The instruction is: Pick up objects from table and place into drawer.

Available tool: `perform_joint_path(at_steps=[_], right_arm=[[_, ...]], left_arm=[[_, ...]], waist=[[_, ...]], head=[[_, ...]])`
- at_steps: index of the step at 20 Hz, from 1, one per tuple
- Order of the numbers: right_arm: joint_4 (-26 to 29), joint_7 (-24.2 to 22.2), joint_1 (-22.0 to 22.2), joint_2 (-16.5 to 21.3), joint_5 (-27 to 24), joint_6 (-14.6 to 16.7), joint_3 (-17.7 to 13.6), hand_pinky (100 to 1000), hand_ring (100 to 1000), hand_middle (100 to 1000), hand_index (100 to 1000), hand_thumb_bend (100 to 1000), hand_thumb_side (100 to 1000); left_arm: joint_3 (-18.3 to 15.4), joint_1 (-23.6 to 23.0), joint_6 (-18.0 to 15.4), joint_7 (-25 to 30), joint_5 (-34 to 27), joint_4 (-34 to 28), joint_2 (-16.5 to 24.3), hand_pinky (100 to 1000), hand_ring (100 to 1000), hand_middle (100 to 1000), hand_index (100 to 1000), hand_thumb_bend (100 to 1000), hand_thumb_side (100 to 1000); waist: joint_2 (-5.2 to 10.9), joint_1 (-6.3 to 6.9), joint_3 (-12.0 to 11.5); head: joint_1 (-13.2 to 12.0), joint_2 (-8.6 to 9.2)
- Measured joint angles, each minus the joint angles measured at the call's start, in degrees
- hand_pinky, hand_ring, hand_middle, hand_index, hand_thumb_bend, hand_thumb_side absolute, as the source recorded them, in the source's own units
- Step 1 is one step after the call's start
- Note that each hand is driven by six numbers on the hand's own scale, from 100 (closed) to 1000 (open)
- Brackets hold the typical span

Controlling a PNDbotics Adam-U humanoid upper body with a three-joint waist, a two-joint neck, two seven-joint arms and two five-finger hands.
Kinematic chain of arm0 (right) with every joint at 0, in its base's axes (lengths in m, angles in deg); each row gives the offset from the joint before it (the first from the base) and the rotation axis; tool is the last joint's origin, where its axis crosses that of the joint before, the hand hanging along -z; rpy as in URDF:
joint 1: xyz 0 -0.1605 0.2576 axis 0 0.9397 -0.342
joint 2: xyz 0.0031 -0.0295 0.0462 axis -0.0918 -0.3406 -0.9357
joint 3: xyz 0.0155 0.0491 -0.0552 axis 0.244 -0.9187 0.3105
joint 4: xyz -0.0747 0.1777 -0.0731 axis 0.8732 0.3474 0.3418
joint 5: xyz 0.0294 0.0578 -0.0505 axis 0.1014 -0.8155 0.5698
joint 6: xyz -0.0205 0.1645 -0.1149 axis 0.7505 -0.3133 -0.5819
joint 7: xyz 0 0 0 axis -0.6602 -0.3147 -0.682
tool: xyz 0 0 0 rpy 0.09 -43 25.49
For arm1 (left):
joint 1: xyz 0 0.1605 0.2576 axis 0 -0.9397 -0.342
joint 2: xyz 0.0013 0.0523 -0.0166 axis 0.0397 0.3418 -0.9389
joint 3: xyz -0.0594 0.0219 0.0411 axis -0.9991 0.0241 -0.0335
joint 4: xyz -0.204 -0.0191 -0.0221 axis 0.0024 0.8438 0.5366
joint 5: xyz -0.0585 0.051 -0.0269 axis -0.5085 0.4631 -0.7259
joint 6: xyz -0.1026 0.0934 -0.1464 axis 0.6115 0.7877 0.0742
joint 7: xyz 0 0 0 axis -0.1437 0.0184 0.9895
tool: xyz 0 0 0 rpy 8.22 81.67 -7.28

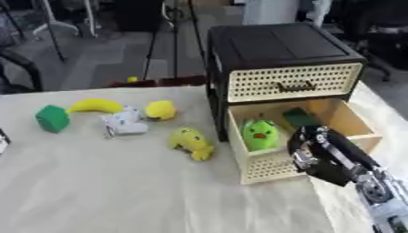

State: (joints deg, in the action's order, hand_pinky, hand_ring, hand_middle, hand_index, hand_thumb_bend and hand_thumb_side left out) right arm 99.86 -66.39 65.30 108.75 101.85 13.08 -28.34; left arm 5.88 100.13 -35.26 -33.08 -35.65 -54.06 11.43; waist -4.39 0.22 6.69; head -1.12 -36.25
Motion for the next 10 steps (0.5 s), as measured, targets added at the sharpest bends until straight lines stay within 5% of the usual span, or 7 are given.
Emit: perform_joint_path(at_steps=[10], right_arm=[[-1.0, -0.5, 0.2, 0.0, 2.4, -0.3, -0.4, 100, 247, 579, 531, 100, 914]], left_arm=[[-0.5, -0.8, 0.3, -0.3, 0.8, -0.2, -0.9, 463, 513, 559, 738, 675, 807]], waist=[[0.25, 0.13, 0.1]], head=[[0.1, -0.45]])
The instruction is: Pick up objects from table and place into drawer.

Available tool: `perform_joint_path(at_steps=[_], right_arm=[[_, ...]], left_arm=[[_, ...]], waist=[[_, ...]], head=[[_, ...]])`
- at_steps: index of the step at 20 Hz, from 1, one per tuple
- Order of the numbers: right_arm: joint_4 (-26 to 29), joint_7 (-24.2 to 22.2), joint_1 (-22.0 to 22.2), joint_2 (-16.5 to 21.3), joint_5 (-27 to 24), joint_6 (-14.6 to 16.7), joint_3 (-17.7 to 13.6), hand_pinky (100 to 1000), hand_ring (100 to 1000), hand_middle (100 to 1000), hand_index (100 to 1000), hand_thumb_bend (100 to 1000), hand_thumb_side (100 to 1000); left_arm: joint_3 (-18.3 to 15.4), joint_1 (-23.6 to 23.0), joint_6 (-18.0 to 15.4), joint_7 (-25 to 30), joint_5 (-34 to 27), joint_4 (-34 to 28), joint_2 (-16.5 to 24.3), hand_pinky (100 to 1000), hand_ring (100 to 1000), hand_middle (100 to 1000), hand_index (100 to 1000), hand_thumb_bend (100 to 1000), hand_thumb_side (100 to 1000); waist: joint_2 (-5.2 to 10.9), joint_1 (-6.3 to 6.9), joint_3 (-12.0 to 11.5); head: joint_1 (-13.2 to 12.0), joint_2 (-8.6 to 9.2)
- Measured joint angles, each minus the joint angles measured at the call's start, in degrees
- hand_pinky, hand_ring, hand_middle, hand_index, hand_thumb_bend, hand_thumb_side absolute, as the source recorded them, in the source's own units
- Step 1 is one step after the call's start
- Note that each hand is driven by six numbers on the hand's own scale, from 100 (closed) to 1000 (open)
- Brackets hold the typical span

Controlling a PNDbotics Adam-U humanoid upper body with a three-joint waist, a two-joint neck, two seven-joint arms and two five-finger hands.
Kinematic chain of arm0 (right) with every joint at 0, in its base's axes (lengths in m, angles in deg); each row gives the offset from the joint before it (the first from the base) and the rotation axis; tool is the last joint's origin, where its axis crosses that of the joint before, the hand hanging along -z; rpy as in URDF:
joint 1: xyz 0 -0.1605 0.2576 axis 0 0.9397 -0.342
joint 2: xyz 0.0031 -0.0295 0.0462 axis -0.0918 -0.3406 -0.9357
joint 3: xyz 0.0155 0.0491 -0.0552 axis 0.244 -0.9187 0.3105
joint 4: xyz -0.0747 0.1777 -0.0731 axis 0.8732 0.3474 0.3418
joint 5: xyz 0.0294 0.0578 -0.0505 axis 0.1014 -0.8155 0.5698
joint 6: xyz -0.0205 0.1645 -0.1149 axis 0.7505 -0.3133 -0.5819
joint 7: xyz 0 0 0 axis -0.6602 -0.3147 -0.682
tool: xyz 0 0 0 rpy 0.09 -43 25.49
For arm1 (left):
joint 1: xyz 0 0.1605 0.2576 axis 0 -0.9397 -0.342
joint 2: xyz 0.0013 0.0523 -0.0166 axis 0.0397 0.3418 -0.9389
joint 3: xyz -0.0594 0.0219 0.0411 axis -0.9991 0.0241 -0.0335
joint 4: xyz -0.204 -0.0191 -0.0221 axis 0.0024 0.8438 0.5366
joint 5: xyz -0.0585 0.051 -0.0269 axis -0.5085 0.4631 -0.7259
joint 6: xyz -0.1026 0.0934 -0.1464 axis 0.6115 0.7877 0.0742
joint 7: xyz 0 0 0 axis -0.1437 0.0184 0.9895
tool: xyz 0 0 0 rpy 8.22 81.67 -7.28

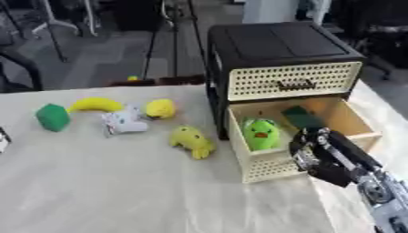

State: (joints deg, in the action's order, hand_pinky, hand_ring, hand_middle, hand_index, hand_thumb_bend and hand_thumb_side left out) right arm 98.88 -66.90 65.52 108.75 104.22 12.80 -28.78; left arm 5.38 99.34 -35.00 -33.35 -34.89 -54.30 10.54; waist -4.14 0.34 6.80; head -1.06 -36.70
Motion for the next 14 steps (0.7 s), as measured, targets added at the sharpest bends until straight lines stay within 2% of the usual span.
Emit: perform_joint_path(at_steps=[2, 14], right_arm=[[-0.2, 0.1, -0.4, 0.0, 1.2, 0.0, 0.0, 100, 285, 593, 546, 100, 902], [-2.1, 3.6, -2.2, -0.1, 7.8, 0.5, 0.0, 100, 381, 686, 639, 100, 831]], left_arm=[[0.0, 0.0, 0.0, 0.0, 0.1, 0.0, -0.1, 463, 513, 559, 738, 675, 805], [-0.2, -0.3, 0.2, -0.3, 0.7, 0.0, -1.0, 463, 513, 559, 739, 676, 803]], waist=[[0.04, 0.12, -0.1], [0.05, 0.27, -0.5]], head=[[0.1, 0.00], [0.3, -0.01]])
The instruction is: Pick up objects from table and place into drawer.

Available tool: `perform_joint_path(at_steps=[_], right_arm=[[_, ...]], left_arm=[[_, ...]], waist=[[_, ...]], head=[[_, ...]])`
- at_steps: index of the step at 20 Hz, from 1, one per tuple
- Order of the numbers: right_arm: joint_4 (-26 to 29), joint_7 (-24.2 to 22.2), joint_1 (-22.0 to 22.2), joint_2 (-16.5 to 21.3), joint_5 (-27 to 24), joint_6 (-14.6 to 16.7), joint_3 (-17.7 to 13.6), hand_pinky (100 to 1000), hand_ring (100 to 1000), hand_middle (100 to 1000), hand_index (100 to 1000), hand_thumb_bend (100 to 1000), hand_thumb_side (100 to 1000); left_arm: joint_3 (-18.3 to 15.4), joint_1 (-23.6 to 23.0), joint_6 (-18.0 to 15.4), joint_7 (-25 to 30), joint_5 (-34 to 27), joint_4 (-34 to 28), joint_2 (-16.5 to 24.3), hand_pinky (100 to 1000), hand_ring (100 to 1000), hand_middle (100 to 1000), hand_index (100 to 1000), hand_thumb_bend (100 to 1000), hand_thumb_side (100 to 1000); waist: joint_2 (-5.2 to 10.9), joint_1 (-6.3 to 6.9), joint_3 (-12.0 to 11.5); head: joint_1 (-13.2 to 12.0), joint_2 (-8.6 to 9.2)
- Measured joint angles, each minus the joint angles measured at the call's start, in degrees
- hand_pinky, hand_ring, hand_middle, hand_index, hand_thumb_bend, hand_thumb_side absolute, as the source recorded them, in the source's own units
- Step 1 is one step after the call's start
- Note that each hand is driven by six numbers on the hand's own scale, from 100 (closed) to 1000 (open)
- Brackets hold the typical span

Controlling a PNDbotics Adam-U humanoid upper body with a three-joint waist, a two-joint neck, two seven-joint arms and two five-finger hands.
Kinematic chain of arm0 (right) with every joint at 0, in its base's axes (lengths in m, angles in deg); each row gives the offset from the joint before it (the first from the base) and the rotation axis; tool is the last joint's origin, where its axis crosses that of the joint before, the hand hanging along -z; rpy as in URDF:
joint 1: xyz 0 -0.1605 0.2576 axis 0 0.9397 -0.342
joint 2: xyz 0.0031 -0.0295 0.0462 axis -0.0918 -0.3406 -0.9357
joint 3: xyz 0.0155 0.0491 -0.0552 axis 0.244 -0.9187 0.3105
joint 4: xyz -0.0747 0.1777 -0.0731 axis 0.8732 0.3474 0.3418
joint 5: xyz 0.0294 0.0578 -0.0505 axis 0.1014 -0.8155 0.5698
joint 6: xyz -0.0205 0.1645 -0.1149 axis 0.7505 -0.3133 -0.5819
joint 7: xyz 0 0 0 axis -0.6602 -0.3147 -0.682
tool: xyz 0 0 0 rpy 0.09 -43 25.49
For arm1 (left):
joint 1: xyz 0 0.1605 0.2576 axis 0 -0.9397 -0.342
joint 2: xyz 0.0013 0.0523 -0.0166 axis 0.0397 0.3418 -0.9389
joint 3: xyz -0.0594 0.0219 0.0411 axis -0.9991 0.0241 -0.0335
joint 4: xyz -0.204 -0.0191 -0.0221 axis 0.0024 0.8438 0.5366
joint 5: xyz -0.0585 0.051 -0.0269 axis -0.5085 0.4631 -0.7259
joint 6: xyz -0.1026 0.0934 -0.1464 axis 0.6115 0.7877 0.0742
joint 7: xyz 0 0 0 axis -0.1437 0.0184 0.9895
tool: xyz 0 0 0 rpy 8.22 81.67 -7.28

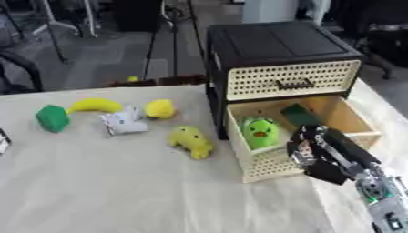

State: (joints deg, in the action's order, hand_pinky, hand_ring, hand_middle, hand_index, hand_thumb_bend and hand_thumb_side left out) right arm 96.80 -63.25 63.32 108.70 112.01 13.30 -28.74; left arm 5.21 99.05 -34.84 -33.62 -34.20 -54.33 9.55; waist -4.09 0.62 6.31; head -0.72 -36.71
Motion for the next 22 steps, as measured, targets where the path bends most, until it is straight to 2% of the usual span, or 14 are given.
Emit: perform_joint_path(at_steps=[13, 22], right_arm=[[-6.2, 4.6, -6.2, -0.9, 6.7, 0.9, 1.4, 104, 436, 722, 666, 100, 783], [-8.3, 6.8, -7.8, -1.7, 9.9, 1.3, 1.6, 128, 450, 730, 676, 100, 759]], left_arm=[[0.0, -0.3, 0.2, -0.2, 0.3, 0.0, -1.0, 461, 511, 558, 739, 672, 805], [0.0, -0.3, 0.3, -0.3, 0.3, 0.0, -1.5, 461, 511, 558, 738, 671, 804]], waist=[[-0.08, -0.01, -1.5], [-0.10, -0.01, -1.8]], head=[[0.7, 0.02], [0.9, 0.03]])
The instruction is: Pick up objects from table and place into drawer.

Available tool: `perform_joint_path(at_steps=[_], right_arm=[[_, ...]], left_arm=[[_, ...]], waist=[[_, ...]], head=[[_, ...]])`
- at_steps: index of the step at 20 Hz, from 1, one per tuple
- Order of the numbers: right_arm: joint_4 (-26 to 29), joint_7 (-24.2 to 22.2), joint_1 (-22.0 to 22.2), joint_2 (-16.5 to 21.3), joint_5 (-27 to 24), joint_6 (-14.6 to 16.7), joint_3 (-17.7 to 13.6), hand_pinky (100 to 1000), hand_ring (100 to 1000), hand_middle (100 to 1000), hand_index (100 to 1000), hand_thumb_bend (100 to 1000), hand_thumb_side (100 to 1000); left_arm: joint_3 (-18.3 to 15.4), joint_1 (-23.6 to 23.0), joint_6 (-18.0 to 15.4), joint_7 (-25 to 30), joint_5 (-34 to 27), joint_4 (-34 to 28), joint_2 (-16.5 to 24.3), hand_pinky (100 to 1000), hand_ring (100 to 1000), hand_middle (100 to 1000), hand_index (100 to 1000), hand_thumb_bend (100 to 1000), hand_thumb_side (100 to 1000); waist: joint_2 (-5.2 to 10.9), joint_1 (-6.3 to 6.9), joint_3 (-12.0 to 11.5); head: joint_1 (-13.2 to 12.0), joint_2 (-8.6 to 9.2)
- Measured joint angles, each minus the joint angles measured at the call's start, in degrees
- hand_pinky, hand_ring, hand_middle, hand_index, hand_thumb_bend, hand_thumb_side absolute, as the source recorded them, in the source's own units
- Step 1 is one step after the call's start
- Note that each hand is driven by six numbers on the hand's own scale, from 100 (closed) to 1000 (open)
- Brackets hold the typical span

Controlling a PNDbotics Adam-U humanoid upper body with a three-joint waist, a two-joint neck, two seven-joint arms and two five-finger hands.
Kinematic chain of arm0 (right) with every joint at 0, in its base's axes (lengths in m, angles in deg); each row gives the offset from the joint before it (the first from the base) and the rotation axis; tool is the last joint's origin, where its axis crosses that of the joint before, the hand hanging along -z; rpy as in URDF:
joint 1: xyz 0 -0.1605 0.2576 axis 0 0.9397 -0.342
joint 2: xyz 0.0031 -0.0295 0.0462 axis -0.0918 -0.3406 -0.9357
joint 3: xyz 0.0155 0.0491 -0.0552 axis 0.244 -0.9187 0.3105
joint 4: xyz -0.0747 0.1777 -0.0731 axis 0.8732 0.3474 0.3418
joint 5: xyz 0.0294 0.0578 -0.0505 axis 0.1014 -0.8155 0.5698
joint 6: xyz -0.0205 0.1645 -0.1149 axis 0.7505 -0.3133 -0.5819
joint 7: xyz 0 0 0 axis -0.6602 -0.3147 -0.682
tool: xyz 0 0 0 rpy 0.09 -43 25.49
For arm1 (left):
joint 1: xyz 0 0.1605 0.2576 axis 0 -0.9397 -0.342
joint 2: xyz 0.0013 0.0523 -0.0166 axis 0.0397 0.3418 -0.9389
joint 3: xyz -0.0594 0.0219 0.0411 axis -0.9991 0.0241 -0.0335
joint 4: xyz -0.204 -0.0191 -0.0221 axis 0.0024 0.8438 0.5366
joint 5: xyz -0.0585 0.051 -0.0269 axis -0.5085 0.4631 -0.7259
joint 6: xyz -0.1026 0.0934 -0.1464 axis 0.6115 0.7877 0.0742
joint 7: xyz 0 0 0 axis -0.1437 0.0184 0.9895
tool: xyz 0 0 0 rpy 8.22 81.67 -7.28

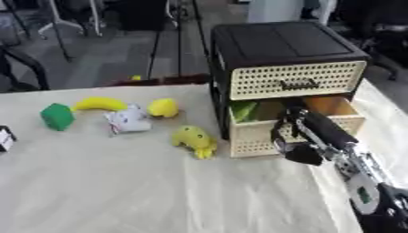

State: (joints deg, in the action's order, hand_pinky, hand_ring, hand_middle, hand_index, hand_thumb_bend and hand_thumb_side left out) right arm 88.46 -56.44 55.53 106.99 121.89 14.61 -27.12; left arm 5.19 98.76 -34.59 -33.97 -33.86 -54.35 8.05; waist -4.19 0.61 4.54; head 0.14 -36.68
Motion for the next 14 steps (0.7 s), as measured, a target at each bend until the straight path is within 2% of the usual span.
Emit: perform_joint_path(at_steps=[5, 8, 14], right_arm=[[1.7, 1.6, 1.1, 0.0, 0.0, -0.3, -0.3, 141, 447, 691, 638, 100, 678], [4.8, 3.3, 2.4, 0.2, -1.1, -0.8, -0.8, 156, 466, 668, 621, 100, 628], [11.9, 6.0, 3.9, 2.2, -2.8, -2.6, -2.3, 197, 503, 673, 625, 100, 599]], left_arm=[[0.0, -0.1, 0.1, -0.2, 0.1, 0.0, 0.0, 461, 510, 558, 738, 671, 804], [-0.1, -0.3, 0.1, -0.3, 0.2, 0.0, 0.0, 461, 510, 557, 738, 672, 804], [-0.4, -0.5, 0.1, -0.4, 0.3, 0.0, 0.0, 461, 510, 557, 738, 672, 804]], waist=[[-0.02, -0.03, 0.0], [-0.02, -0.04, 0.1], [-0.02, -0.15, 0.4]], head=[[0.0, 0.01], [-0.1, 0.02], [-0.1, 0.02]])
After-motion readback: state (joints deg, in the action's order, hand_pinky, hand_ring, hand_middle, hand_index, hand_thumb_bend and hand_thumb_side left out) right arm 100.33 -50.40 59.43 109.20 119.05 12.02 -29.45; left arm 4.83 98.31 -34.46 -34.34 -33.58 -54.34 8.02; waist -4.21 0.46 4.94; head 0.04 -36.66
